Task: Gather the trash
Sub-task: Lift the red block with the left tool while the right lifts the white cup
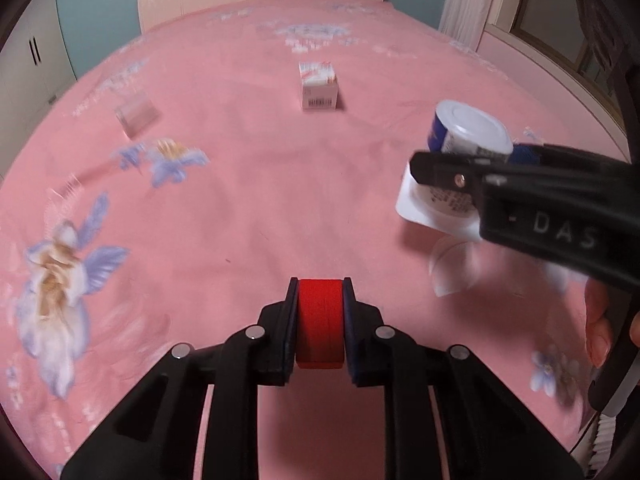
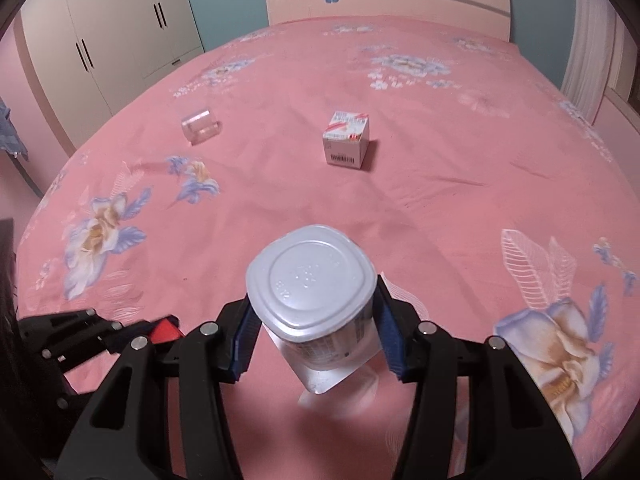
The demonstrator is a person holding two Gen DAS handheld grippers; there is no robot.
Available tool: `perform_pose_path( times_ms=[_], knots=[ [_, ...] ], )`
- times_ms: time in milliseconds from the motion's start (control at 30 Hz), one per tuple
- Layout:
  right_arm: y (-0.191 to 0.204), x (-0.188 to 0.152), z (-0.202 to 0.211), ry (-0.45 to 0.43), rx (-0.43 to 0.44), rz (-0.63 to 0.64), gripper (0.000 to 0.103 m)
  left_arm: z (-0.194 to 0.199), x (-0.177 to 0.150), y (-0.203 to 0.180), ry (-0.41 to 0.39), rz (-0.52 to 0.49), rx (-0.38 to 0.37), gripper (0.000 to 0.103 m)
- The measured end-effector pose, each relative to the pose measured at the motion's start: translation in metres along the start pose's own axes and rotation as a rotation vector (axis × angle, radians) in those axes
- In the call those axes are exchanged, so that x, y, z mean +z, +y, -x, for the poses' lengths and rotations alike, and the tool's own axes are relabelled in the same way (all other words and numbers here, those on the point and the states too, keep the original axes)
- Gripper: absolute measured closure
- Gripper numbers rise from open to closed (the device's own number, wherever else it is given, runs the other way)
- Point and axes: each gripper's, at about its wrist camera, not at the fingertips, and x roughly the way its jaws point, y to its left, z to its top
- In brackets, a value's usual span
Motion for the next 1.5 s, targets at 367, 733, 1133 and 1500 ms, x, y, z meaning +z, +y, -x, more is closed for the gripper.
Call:
perform_pose_path(
  times_ms=[367, 733, 1133, 1500],
  knots=[
    [0.028, -0.015, 0.107, -0.106, -0.034, 0.031, 0.050, 0.110, -0.007, -0.006, -0.153, -0.050, 0.055, 0.081],
    [0.068, -0.050, 0.216, -0.212, -0.060, 0.074, 0.050, 0.223, -0.040, -0.011, -0.286, -0.080, 0.088, 0.081],
    [0.100, -0.096, 0.306, -0.304, -0.060, 0.108, 0.050, 0.296, -0.086, -0.016, -0.367, -0.091, 0.129, 0.081],
    [0.127, -0.137, 0.343, -0.329, -0.046, 0.161, 0.050, 0.319, -0.129, -0.009, -0.370, -0.089, 0.164, 0.081]
  ],
)
